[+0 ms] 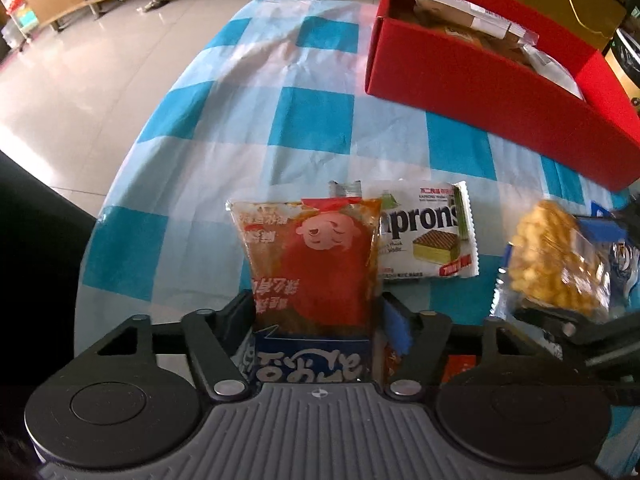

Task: Organize snacks
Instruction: 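Grasp the red snack bag with the left tool while the right tool grasps the waffle, then carry the red snack bag and waffle over the red box with both tools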

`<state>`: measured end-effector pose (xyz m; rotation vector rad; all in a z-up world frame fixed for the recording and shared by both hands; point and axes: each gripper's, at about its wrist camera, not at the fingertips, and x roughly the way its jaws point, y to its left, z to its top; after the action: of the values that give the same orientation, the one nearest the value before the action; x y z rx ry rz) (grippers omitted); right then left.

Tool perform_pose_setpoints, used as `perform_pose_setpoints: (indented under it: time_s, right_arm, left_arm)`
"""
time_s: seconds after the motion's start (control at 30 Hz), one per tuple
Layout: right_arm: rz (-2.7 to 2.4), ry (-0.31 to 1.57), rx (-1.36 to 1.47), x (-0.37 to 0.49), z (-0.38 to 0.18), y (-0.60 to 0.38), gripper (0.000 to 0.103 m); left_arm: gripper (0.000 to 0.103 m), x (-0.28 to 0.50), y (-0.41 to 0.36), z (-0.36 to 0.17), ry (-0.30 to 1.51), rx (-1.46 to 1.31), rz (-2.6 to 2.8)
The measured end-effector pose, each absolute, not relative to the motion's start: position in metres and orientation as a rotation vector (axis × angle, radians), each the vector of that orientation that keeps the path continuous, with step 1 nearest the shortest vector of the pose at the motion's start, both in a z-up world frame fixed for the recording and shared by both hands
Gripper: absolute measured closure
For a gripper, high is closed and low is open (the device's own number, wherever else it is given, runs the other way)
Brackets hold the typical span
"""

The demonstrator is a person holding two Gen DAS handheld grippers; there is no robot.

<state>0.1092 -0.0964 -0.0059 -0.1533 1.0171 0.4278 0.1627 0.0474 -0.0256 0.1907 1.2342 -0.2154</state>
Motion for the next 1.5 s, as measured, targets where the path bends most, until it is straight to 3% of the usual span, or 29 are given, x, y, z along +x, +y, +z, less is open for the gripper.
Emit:
perform_pose_setpoints:
  time_s: [0.13,0.2,0.27,0.37,0.53,0.6,0.73,0.77,1.5]
  right_arm:
    - [0.36,0.987,-0.001,0.092,0.001,-0.108,0.031]
    - [0.324,0.96,0.085,0.086,-0.001,-0.111,0.031]
    - [0.308,0.946,0.141,0.082,-0.002,-0.111,0.03]
    - [0.298,0.936,0.128,0.08,-0.003,-0.107,0.03]
    - [0.307,0.954,0.166,0.083,-0.006,-0.116,0.029]
    - [0.308,0.969,0.168,0.086,-0.009,-0.118,0.029]
    - [0.296,0.958,0.155,0.083,-0.01,-0.118,0.029]
    - [0.287,0.959,0.153,0.082,-0.01,-0.118,0.03]
    - [0.205,0.833,0.28,0.073,0.023,-0.156,0.031]
  left_arm:
    - [0.039,0.159,0.046,-0.026,1.217,0.207,-0.204]
    - [0.034,0.157,0.044,-0.027,1.205,0.216,-0.199]
    - [0.017,0.157,0.044,-0.029,1.198,0.227,-0.172]
    - [0.006,0.159,0.047,-0.033,1.2,0.228,-0.136]
    - [0.0,0.163,0.059,-0.039,1.225,0.15,-0.108]
    - [0.004,0.163,0.06,-0.038,1.229,0.133,-0.111]
    - [0.041,0.151,0.048,-0.027,1.199,0.166,-0.149]
    - [0.044,0.148,0.044,-0.024,1.198,0.179,-0.151]
    - [0.047,0.145,-0.021,0.023,1.068,0.162,-0.274]
